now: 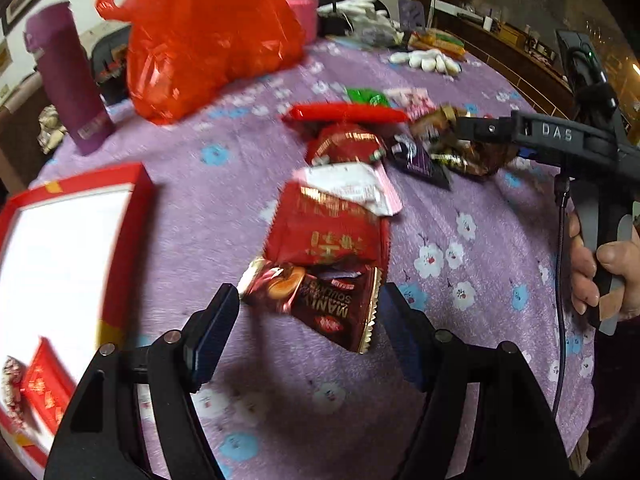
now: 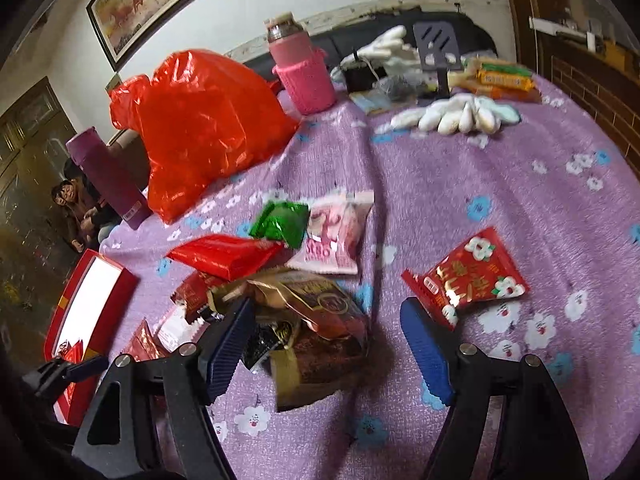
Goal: Organize snacks
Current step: 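Grasp the MANLY chocolate with left tool while right grasps the gold snack bag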
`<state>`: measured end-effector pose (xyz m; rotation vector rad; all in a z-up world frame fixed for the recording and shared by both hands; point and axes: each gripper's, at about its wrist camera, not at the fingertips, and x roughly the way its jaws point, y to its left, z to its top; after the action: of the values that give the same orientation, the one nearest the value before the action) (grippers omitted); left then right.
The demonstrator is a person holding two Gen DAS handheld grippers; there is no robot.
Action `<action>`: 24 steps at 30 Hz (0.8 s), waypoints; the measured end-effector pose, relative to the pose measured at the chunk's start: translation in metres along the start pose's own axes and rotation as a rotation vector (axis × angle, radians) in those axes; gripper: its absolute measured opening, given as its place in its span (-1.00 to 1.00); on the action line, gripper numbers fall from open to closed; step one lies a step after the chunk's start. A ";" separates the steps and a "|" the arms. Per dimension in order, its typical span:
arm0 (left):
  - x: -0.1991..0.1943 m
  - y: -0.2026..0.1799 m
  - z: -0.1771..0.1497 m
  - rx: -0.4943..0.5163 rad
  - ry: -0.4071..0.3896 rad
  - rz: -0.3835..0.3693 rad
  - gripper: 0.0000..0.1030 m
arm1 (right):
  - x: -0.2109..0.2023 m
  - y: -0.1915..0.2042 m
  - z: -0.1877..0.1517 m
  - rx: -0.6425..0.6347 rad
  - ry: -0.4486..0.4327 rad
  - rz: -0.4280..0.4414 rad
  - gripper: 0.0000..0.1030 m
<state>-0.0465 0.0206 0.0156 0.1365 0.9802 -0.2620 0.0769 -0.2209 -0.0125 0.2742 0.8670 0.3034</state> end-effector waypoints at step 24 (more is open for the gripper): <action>-0.005 -0.006 -0.009 0.042 -0.065 -0.066 -0.23 | 0.011 -0.012 -0.002 0.107 0.042 0.147 -0.31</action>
<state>-0.0578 0.0175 0.0149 0.1330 0.9157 -0.3460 0.0835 -0.2279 -0.0260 0.4333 0.9077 0.4016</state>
